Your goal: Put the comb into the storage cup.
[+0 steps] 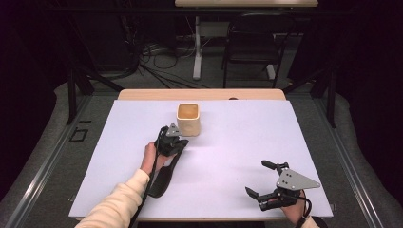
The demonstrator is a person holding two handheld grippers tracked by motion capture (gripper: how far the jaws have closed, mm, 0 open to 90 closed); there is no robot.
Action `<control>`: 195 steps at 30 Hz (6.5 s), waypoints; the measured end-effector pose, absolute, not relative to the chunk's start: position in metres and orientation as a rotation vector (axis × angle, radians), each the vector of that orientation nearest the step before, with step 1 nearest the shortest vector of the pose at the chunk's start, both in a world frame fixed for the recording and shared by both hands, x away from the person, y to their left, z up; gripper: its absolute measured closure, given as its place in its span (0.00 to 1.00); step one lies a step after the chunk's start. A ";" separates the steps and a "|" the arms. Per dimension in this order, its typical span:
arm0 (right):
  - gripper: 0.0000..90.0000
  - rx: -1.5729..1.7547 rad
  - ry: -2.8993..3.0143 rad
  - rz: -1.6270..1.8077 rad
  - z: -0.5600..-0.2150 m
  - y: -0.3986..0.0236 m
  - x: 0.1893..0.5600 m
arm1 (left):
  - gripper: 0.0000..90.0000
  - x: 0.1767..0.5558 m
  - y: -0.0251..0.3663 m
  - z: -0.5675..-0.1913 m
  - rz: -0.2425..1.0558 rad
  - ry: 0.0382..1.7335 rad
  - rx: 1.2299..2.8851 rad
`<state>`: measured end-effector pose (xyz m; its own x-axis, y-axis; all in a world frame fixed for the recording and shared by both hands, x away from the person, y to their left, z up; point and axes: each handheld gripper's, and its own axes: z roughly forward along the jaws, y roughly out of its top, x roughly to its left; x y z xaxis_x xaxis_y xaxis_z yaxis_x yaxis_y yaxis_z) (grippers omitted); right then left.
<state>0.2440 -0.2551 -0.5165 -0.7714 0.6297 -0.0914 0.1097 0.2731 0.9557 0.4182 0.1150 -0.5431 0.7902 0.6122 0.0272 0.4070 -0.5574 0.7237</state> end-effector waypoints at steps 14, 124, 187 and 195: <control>0.00 0.667 2.094 1.513 -0.517 -0.255 0.244 | 1.00 0.423 0.118 -0.547 0.402 0.784 2.278; 0.00 0.661 2.121 1.488 -0.518 -0.252 0.246 | 1.00 0.375 0.211 -0.548 0.488 1.001 2.324; 0.01 0.671 2.138 1.488 -0.519 -0.250 0.248 | 0.02 0.333 0.205 -0.513 0.489 0.871 2.407; 0.01 0.675 2.139 1.480 -0.520 -0.249 0.249 | 0.00 0.336 0.192 -0.510 0.468 0.786 2.494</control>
